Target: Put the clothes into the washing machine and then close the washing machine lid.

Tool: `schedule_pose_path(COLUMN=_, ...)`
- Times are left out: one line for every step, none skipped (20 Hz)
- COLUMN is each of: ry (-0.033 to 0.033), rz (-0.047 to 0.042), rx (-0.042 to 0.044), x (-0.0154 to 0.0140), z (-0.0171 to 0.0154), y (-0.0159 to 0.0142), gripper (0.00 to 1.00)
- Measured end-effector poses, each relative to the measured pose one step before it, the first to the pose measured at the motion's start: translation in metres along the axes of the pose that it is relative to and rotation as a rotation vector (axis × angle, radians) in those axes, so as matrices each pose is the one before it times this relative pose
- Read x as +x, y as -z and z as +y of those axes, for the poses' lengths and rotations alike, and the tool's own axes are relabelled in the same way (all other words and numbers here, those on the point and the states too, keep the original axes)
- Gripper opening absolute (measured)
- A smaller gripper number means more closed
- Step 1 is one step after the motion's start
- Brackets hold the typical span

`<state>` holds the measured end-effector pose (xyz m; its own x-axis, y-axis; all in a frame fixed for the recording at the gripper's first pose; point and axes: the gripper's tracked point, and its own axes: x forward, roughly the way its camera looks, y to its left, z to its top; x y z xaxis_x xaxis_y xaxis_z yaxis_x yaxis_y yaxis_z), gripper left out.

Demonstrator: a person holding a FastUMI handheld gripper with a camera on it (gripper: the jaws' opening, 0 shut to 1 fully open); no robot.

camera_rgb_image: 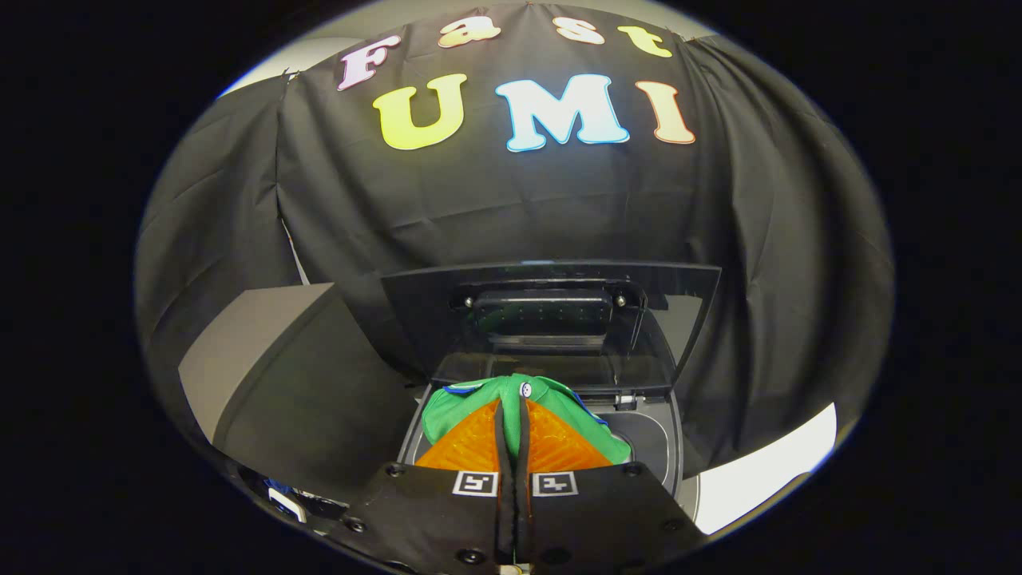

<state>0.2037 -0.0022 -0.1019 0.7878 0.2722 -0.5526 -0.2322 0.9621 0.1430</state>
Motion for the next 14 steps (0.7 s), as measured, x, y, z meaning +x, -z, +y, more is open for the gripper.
schedule_pose_path(ry=0.01213, rz=-0.00167, rx=-0.01093, x=0.00041, z=-0.00284, y=0.0049, gripper=0.02)
schedule_pose_path(ry=0.00753, rz=0.00578, rx=-0.00923, x=0.0039, z=-0.00193, y=0.00363, gripper=0.02)
schedule_pose_path(ry=0.00854, rz=0.00644, rx=-0.00559, x=0.00386, z=-0.00187, y=0.00615, gripper=0.02)
schedule_pose_path(ry=0.00853, rz=0.00603, rx=-0.00259, x=0.0033, z=-0.00174, y=0.00479, gripper=0.02)
schedule_pose_path(ry=0.00627, rz=0.00791, rx=0.00136, x=0.00332, z=-0.00169, y=0.00384, gripper=0.02)
schedule_pose_path(ry=-0.00031, rz=0.00955, rx=0.00293, x=0.00257, z=0.0005, y=0.00502, gripper=0.02)
schedule_pose_path(ry=0.0038, rz=0.00849, rx=0.00288, x=0.0048, z=-0.00025, y=0.00415, gripper=0.03)
schedule_pose_path(ry=0.00396, rz=0.00752, rx=0.00191, x=0.00118, z=-0.00117, y=0.00472, gripper=0.03)
schedule_pose_path(ry=-0.00217, rz=0.00632, rx=0.00497, x=0.00324, z=0.00067, y=0.00291, gripper=0.04)
schedule_pose_path(ry=-0.00698, rz=0.00366, rx=0.00421, x=-0.00065, z=0.00257, y=0.00305, gripper=0.08)
schedule_pose_path(ry=-0.00629, rz=-0.0157, rx=0.00095, x=-0.00065, z=0.00277, y=-0.00349, gripper=0.12)
schedule_pose_path(ry=0.00822, rz=-0.02321, rx=-0.0042, x=-0.00407, z=-0.00039, y=-0.00729, gripper=0.21)
schedule_pose_path(ry=0.00751, rz=-0.01741, rx=-0.00754, x=-0.00009, z=-0.00085, y=-0.00187, gripper=0.36)
schedule_pose_path(ry=0.00948, rz=-0.01384, rx=-0.00622, x=-0.00087, z=-0.00002, y=-0.00261, gripper=0.51)
